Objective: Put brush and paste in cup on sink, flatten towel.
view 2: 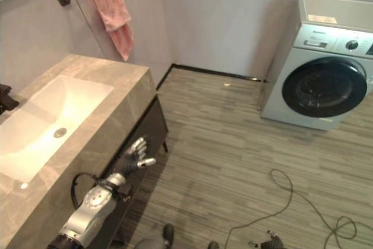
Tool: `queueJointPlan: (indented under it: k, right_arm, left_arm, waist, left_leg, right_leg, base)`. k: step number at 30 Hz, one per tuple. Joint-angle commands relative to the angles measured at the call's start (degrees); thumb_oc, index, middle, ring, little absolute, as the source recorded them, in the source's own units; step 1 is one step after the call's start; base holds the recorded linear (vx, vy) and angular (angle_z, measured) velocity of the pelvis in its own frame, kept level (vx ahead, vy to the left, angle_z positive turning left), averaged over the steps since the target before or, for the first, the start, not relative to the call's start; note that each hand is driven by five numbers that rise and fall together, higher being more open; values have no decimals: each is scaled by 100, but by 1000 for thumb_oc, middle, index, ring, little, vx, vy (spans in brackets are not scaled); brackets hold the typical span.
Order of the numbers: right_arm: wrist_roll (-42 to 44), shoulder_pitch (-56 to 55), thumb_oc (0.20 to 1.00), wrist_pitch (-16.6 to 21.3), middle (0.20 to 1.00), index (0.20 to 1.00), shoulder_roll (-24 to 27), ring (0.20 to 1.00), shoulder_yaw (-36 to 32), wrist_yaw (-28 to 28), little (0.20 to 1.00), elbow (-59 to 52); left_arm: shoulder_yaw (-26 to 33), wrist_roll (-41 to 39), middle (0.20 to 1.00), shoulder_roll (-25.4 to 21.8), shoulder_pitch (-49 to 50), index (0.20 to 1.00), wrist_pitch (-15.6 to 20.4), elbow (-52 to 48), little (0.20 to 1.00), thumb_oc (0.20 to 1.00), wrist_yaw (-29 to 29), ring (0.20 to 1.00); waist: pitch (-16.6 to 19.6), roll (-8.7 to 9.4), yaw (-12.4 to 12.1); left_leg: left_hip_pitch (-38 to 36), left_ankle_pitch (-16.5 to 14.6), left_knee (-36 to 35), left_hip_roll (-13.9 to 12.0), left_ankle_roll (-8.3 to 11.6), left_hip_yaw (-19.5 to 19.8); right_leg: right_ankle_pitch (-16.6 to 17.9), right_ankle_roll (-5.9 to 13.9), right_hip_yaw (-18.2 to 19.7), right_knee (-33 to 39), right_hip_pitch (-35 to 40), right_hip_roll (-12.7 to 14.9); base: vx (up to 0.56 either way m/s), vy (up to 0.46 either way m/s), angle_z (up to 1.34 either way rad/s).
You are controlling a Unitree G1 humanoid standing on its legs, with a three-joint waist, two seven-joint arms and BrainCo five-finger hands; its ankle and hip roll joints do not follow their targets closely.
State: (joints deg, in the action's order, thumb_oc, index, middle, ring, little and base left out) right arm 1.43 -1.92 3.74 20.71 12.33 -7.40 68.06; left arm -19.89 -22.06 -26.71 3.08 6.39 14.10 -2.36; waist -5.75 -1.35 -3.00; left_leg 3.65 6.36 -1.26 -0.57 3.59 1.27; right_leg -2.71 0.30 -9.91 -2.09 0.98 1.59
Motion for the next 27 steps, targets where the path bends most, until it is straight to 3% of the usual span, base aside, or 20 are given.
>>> queueJointPlan:
  k: [1, 5, 7, 20, 23, 26, 27]
  right_arm:
    - [73, -47, 1000, 54, 1000, 1000, 41, 1000, -26, 6, 1000, -13]
    - [194, -66, 1000, 62, 1000, 1000, -14, 1000, -105, 64, 1000, 92]
    - [524, -32, 1000, 70, 1000, 1000, -96, 1000, -193, 210, 1000, 165]
    - [2000, -37, 1000, 139, 1000, 1000, -305, 1000, -646, 755, 1000, 322]
    - [2483, 20, 1000, 169, 1000, 1000, -331, 1000, -645, 908, 1000, 114]
    - [2630, 52, 1000, 188, 1000, 1000, -333, 1000, -641, 916, 1000, -40]
    - [2907, 84, 1000, 209, 1000, 1000, -342, 1000, -722, 903, 1000, -151]
  left_arm:
    - [-4, 768, 1000, -81, -214, 1000, 93, 126, 1000, 1000, -114, 1000]
    - [-114, 1293, 1000, 100, -255, 1000, 64, 1001, 1000, 1000, 5, 1000]
    - [-87, 1661, 1000, 341, -314, 1000, -48, 1935, 1000, 1000, 141, 1000]
    - [205, 1613, 1000, 820, -454, 1000, -192, 3595, 1000, 1000, 286, 1000]
    - [157, 1520, 1000, 814, -646, 1000, -221, 3406, 1000, 1000, 350, 1000]
    - [133, 1458, 1000, 795, -708, 1000, -228, 3277, 1000, 1000, 366, 1000]
    - [125, 1421, 1000, 798, -760, 1000, -231, 3223, 1000, 1000, 371, 1000]
  waist:
    - [161, 251, 53]
    - [244, 207, 118]
    - [294, 177, 140]
    - [423, 170, 210]
    - [197, 238, 243]
    - [41, 261, 243]
    - [-52, 273, 250]
  left_leg:
    - [72, -502, 247, 208, -236, -28]
    - [-100, -489, 71, 214, -268, -101]
    - [-184, -518, 28, 235, -301, -138]
    - [-364, -764, 256, 221, -356, -281]
    - [100, -1011, 1424, 224, -282, -299]
    - [355, -1176, 1975, 171, -272, -263]
    - [479, -1389, 2323, 146, -327, -265]
  right_leg:
    - [140, 541, 80, 154, 7, 205]
    - [134, 560, 116, 166, 33, 236]
    - [145, 577, 150, 199, 57, 269]
    - [24, 561, 317, 65, 167, 276]
    - [-349, 435, 229, -712, -67, 215]
    - [-550, 389, 182, -1194, -285, 186]
    - [-669, 389, 149, -1541, -427, 210]
  base:
    - [77, 62, -12]
    - [66, 69, -1]
    - [46, 73, 1]
    - [36, 27, -11]
    - [-70, -51, 2]
    - [-56, -40, 7]
    - [0, 0, 0]
